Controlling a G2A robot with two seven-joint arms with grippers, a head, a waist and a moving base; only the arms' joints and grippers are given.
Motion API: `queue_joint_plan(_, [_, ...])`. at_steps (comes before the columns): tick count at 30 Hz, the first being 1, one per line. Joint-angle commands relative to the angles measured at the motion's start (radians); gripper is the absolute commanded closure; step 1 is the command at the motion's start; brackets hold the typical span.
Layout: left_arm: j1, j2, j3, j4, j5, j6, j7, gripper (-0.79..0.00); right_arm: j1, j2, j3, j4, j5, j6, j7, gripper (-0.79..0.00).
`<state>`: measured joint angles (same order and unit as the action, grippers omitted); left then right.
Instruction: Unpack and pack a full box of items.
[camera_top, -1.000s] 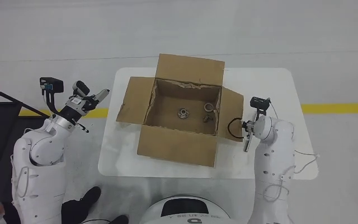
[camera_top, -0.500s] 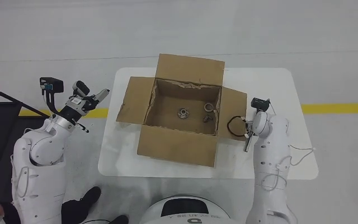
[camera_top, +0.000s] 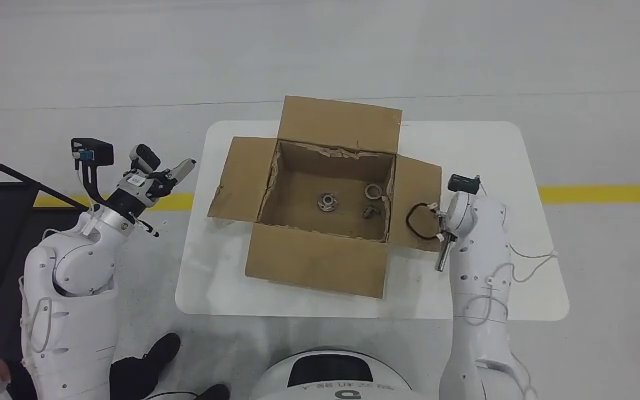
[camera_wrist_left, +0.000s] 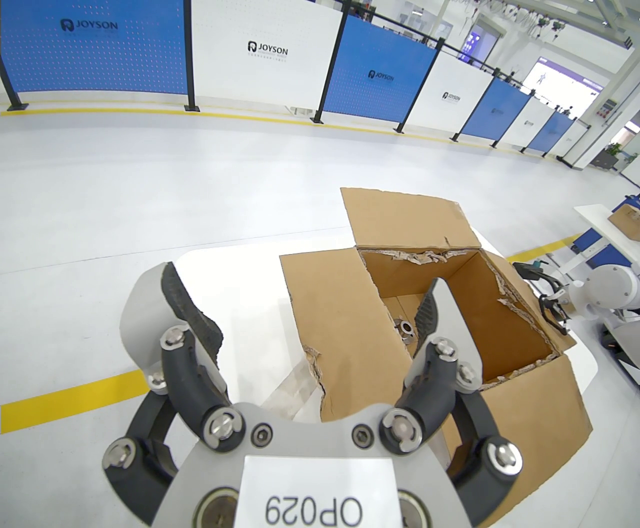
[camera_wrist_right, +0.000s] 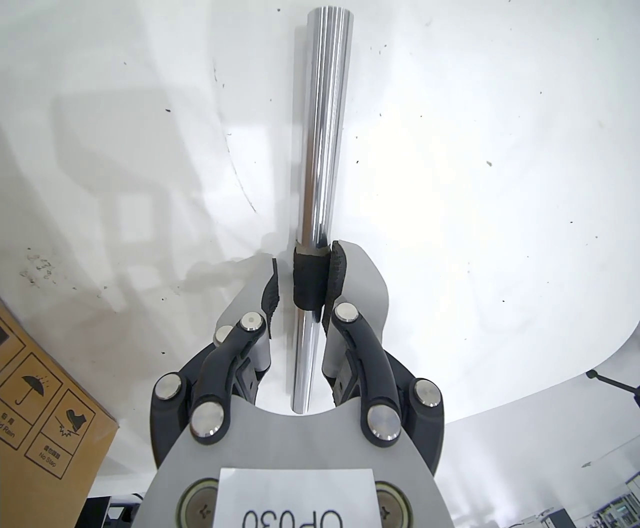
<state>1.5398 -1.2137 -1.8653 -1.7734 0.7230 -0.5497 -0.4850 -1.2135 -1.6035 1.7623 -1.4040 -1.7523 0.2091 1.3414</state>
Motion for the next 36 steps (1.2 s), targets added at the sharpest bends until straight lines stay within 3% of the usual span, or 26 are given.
queue_joint_plan(1, [0.000,0.000,0.000,0.000,0.000,0.000,-0.001,-0.785,0.007,0.001,0.002,0.012,0.002,0.004,0.000,-0.172])
queue_joint_plan(3, [0.000,0.000,0.000,0.000,0.000,0.000,-0.001,-0.785,0.012,0.003,0.003,0.024,0.007,0.005,0.001,0.000])
queue_joint_plan(10, [0.000,0.000,0.000,0.000,0.000,0.000,-0.001,-0.785,0.006,0.011,0.035,0.014,0.021,0.041,-0.013,0.000])
queue_joint_plan(17, [0.000,0.000,0.000,0.000,0.000,0.000,-0.001,-0.785,-0.102,0.013,0.117,-0.220,0.182,0.055,-0.080,0.000])
queue_joint_plan(22, [0.000,0.000,0.000,0.000,0.000,0.000,-0.001,-0.785,-0.168,0.009,0.193,-0.342,0.383,0.117,-0.148,0.000])
queue_joint_plan(26, [0.000,0.000,0.000,0.000,0.000,0.000,-0.001,-0.785,-0.199,0.003,0.289,-0.404,0.665,0.149,-0.217,0.000])
queue_joint_plan(31, [0.000,0.000,0.000,0.000,0.000,0.000,-0.001,-0.785,-0.247,-0.004,0.360,-0.458,0.919,0.159,-0.332,0.000])
queue_joint_plan(36, [0.000,0.000,0.000,0.000,0.000,0.000,-0.001,-0.785,-0.299,-0.007,0.378,-0.535,1.098,0.102,-0.400,0.000])
